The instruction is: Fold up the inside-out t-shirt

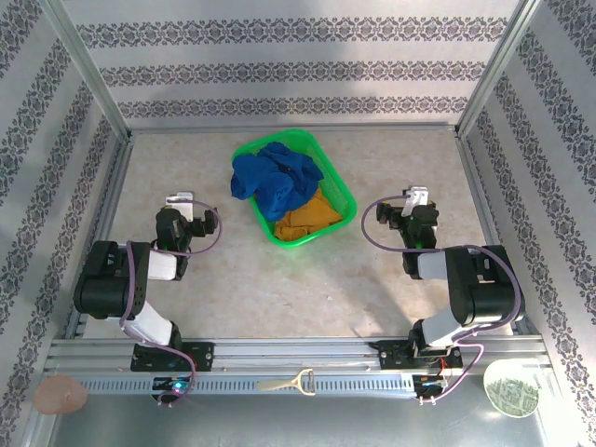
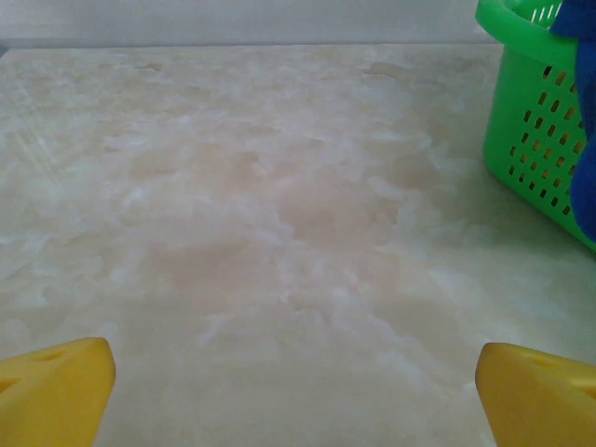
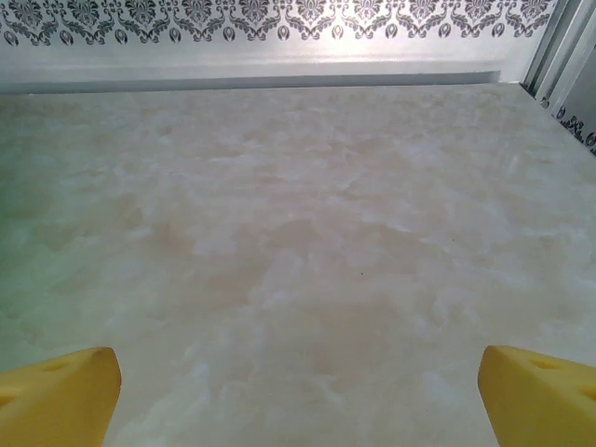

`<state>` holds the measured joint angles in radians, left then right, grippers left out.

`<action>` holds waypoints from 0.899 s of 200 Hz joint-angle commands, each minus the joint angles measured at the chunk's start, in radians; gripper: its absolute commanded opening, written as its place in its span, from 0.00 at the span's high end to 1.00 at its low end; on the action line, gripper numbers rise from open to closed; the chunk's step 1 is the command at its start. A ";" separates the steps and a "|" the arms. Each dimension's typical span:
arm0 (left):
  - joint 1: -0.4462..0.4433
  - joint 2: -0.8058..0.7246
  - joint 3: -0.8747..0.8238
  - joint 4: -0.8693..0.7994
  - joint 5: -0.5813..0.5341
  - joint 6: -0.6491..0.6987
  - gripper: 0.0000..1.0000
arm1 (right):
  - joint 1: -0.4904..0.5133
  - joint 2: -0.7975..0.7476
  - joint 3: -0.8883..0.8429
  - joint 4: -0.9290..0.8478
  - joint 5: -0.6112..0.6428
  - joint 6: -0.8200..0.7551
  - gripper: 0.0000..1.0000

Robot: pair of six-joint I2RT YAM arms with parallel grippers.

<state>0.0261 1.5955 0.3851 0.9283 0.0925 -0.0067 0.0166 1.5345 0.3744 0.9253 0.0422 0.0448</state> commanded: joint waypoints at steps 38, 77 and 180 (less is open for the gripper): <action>-0.004 0.000 0.005 0.018 -0.013 0.004 0.01 | -0.001 -0.004 0.003 0.020 -0.016 -0.013 0.02; -0.003 0.001 0.006 0.017 -0.027 -0.004 0.01 | -0.004 -0.004 0.003 0.020 -0.017 -0.011 0.02; 0.003 -0.003 0.001 0.020 -0.023 -0.009 0.01 | -0.007 -0.001 0.004 0.019 -0.023 -0.007 0.02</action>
<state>0.0261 1.5955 0.3851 0.9283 0.0738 -0.0071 0.0147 1.5345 0.3744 0.9253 0.0357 0.0452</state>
